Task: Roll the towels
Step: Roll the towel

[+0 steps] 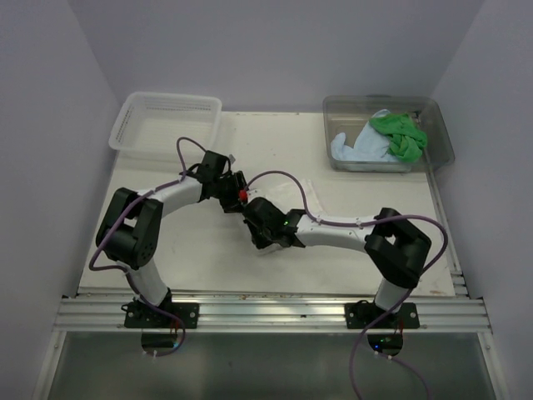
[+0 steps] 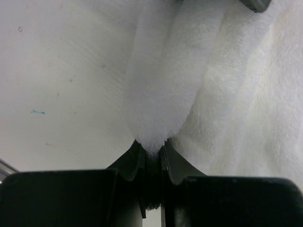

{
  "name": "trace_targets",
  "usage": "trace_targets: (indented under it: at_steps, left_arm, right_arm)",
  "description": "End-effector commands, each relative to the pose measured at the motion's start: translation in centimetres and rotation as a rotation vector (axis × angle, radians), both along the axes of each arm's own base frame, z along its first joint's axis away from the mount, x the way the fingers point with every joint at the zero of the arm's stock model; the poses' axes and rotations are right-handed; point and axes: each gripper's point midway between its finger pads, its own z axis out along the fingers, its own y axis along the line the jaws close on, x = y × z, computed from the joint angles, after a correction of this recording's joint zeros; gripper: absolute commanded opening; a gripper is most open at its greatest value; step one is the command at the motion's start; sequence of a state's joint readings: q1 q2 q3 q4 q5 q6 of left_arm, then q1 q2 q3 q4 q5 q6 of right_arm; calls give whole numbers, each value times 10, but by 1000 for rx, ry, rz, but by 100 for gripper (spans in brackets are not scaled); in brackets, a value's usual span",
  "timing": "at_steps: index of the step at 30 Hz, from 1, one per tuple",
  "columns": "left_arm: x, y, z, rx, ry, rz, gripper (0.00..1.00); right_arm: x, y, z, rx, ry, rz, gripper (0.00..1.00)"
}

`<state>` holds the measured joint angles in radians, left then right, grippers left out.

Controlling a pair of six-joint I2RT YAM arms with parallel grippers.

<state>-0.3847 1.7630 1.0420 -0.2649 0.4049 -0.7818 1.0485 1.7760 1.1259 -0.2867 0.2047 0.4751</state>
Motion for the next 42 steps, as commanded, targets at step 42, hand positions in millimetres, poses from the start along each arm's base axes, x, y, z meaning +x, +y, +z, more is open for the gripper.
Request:
trace_targets:
  at_steps: [42]
  left_arm:
    - [7, -25, 80, -75, -149, -52, 53]
  right_arm:
    - [-42, -44, 11, 387, 239, 76, 0]
